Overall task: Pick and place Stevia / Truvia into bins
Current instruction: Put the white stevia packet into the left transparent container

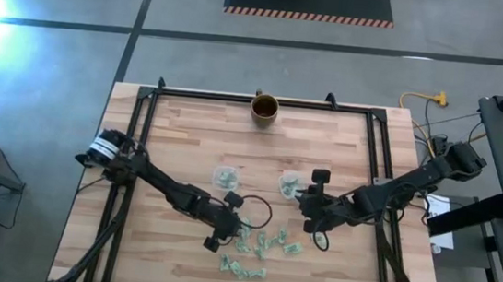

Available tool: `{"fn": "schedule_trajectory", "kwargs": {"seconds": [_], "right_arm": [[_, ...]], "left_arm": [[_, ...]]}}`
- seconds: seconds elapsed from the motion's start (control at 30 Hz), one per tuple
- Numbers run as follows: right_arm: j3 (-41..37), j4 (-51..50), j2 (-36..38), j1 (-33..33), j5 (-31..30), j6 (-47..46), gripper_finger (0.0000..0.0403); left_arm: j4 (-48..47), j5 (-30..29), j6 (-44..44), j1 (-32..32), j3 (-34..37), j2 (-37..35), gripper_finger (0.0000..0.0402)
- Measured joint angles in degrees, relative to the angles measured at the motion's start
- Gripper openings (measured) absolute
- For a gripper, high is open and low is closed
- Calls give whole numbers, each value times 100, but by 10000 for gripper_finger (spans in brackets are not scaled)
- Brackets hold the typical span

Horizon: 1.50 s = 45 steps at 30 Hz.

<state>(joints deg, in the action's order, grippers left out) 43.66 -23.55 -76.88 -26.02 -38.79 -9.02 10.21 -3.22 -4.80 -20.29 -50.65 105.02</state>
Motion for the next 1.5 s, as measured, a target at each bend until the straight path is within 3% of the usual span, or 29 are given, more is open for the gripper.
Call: {"fn": "schedule_trajectory", "kwargs": {"seconds": [0.17, 0.4, 0.7, 0.8, 1.17, 1.5], "right_arm": [[-7, 4, 0, 0, 0, 0, 68], [-7, 2, 0, 0, 0, 0, 64], [-7, -13, 0, 0, 0, 0, 62], [-15, -11, 0, 0, 0, 0, 61], [-30, -12, -4, 2, 26, -42, 60], [-37, -11, -4, 2, 25, -45, 58]], "left_arm": [[-14, -139, 43, 0, 4, 6, 88], [-13, -190, -2, 0, 2, -4, 10], [-493, -366, -30, 2, -35, -527, 3], [-937, -899, -32, -2, -33, -913, 2], [-2584, -3706, 154, 19, 37, -2200, 1], [-3520, -3954, 744, 287, 135, -2231, 2]]}}
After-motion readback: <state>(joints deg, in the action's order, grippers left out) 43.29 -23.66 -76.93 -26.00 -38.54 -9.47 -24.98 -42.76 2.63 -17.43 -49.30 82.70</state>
